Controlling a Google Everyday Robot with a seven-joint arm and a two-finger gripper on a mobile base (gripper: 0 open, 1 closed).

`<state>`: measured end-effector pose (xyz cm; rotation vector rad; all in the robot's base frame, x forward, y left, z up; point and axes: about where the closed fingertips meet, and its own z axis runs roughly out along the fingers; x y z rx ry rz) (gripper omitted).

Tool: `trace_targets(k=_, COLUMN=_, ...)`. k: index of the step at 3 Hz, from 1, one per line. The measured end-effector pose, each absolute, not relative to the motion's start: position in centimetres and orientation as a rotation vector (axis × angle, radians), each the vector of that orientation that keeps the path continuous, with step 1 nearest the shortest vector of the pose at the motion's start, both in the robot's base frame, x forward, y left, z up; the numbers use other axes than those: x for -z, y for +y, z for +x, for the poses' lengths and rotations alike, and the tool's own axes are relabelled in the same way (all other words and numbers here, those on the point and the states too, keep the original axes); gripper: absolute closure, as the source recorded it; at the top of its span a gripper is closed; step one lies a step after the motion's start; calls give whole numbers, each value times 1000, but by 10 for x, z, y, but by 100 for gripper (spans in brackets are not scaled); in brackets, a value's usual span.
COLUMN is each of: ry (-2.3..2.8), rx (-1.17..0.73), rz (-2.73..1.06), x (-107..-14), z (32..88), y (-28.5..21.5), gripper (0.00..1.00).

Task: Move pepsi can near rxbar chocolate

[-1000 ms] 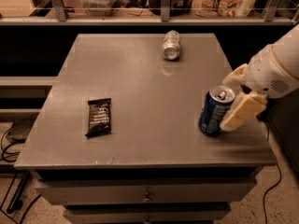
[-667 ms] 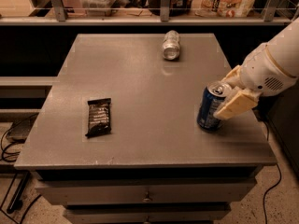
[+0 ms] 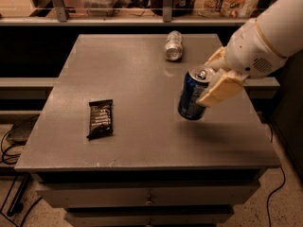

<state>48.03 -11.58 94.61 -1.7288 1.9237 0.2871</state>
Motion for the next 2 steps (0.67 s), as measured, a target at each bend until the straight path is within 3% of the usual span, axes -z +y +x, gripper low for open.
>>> trace_targets(k=2, ry=1930, rx=-258, rz=-1761, x=-944, z=483, y=-101, gripper=100)
